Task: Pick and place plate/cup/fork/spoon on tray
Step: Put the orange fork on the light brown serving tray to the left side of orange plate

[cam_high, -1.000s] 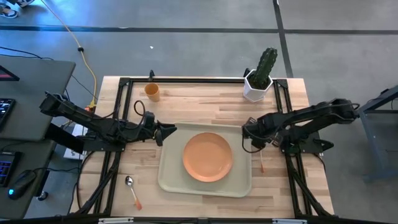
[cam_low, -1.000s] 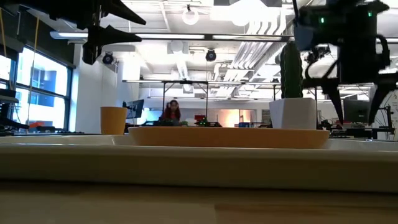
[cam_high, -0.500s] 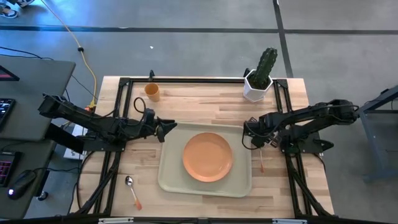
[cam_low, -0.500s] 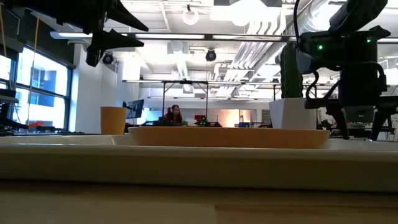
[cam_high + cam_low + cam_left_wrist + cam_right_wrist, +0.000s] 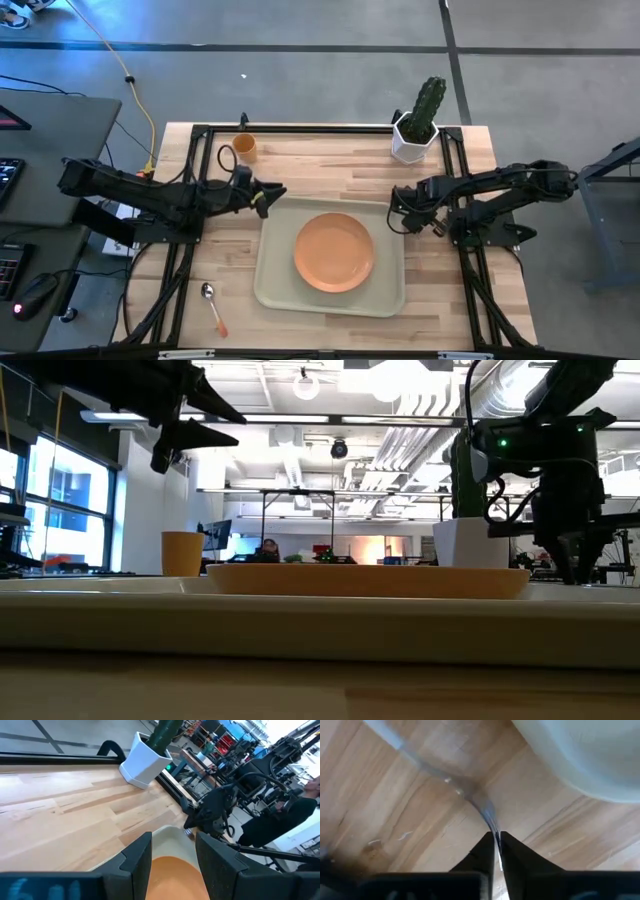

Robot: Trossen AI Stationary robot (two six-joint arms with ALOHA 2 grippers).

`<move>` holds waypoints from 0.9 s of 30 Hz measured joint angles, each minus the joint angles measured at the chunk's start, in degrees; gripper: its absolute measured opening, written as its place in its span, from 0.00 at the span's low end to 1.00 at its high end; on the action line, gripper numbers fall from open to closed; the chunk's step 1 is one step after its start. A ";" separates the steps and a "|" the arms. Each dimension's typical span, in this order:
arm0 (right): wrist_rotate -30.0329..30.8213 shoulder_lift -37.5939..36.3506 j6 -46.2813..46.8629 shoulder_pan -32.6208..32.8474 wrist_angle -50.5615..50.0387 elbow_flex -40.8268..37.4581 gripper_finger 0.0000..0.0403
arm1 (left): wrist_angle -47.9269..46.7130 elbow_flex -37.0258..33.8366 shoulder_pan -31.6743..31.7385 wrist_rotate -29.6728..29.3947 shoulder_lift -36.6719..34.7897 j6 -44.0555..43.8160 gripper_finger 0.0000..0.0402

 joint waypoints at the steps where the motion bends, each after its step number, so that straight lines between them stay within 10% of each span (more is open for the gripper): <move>1: -0.04 0.00 0.22 0.00 -0.49 0.00 0.01 | 0.00 0.00 0.49 0.70 0.00 0.00 0.35; 12: -2.13 0.00 1.59 0.04 -19.22 7.07 0.00 | 0.02 0.00 5.57 6.07 0.00 2.01 0.35; 27: -24.49 0.00 15.59 0.09 -38.67 23.66 0.00 | 4.05 -0.04 8.01 8.43 4.16 3.02 0.35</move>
